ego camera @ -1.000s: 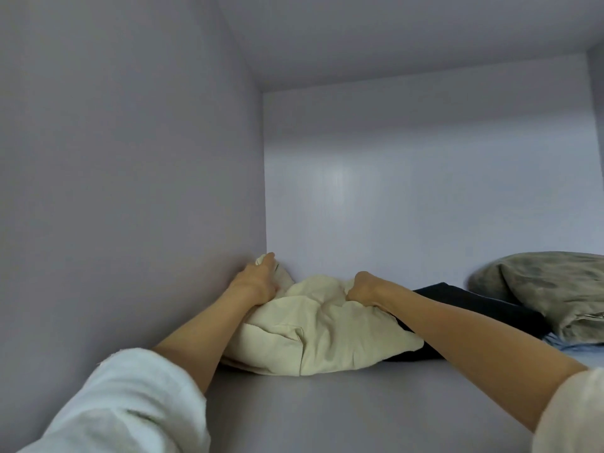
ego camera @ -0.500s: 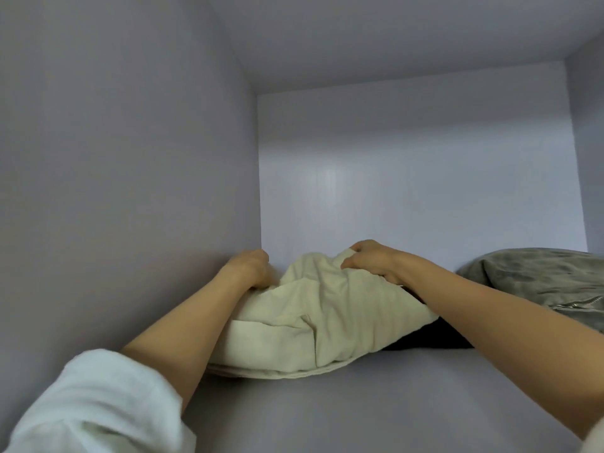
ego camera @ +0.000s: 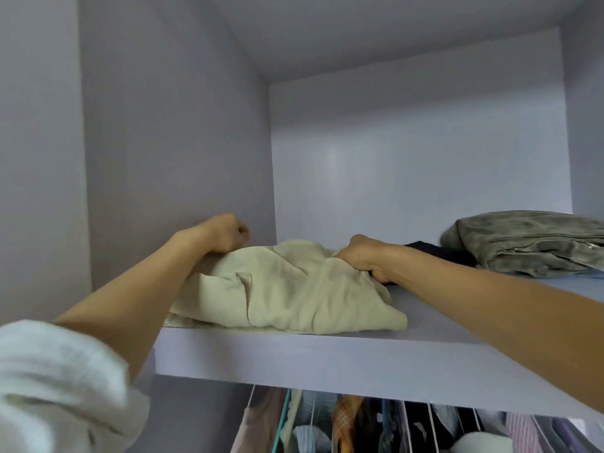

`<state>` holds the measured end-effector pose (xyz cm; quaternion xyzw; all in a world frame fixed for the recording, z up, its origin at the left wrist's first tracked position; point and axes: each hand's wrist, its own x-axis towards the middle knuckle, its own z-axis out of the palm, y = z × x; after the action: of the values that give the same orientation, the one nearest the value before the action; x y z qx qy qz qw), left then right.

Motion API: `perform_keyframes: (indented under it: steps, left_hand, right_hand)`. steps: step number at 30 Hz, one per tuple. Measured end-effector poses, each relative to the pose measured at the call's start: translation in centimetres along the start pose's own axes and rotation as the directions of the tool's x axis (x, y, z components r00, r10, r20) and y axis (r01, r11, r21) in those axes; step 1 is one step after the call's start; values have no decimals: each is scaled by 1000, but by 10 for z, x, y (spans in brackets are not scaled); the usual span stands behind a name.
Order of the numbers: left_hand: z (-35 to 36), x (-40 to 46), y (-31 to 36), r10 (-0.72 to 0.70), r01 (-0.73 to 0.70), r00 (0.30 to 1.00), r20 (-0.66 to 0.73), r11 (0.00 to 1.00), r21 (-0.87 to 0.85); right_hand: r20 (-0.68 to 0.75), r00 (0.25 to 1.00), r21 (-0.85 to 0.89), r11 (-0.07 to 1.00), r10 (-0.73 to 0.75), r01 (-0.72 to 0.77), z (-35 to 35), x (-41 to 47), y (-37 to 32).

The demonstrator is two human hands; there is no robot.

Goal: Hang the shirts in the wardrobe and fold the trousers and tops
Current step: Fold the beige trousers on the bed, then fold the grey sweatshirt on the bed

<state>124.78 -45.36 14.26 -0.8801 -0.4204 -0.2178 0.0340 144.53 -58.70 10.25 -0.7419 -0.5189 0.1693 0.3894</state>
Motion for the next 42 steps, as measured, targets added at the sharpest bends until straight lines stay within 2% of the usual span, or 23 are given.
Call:
perform_keyframes:
  steps: [2,4,6,8,9,11,13,15,16,18,20,23,26,28,30,32,33,35,37,38,40,42]
  left_hand:
    - [-4,-9,5,-27,31,999,44,994,-106]
    - [8,-22,6,-91,142,975,201,955,-259]
    - [31,-35,2,-139,259,944,298,872,-414]
    - [44,-44,1,-147,280,943,300,837,-469]
    - [43,-47,1,-152,267,948,279,858,-439]
    - [29,-49,4,-211,260,963,164,885,-387]
    - [17,-58,5,-283,246,957,-56,901,-357]
    - [18,-84,8,-313,194,892,-326,917,-349]
    - [25,-99,11,-287,139,841,-458,934,-329]
    - [42,-131,19,-122,-24,786,-606,974,-227]
    - [59,-138,21,28,-141,799,-601,980,-142]
    - [64,-120,11,-68,-88,842,-535,961,-260]
    - [69,-111,5,-29,-64,896,-444,979,-191]
    - [71,-110,1,10,-67,913,-408,990,-126]
    - [71,-117,3,-54,-28,914,-401,981,-194]
    - [74,-135,8,-104,-9,910,-401,962,-271]
    - [76,-156,7,-115,-10,911,-395,954,-300]
    - [81,-196,6,-136,-16,908,-398,935,-355]
    - [85,-253,-1,-194,43,913,-359,921,-388]
    - [87,-270,2,-189,50,919,-347,927,-373]
    - [96,-333,-3,-186,89,945,-271,939,-333]
    - [112,-404,-10,-201,144,968,-150,935,-324]
  right_hand:
    - [22,1000,-44,999,-18,18,3,-7,10]
    - [3,998,-87,994,-63,63,6,-13,17]
    - [-35,998,-251,967,-59,49,9,-20,24]
    - [-49,999,-470,882,-13,-11,7,-24,25]
    - [-52,999,-534,845,-9,-20,5,-26,23]
    - [-82,993,-551,834,-81,22,-2,-34,12]
    - [-98,963,-431,883,-249,185,-3,-49,-4]
    - [14,904,-321,854,-428,409,10,-70,-17]
    - [96,869,-340,804,-485,487,19,-79,-18]
    - [207,858,-511,696,-470,504,42,-89,-11]
    - [157,906,-624,672,-394,400,57,-86,-4]
    - [86,929,-643,693,-359,327,72,-74,-9]
    - [80,940,-677,674,-331,294,77,-64,-8]
    - [51,936,-695,661,-347,283,74,-63,-4]
    - [-23,916,-754,608,-399,246,75,-73,-1]
    - [-119,863,-803,558,-491,206,83,-91,5]
    - [-153,832,-797,564,-533,215,94,-107,10]
    - [-242,724,-677,647,-647,351,114,-136,26]
    - [-329,683,-400,751,-653,526,146,-180,38]
    - [-362,689,-286,778,-628,560,154,-194,44]
    - [-305,776,-147,833,-552,534,192,-238,56]
    - [-71,887,-114,887,-457,448,238,-283,70]
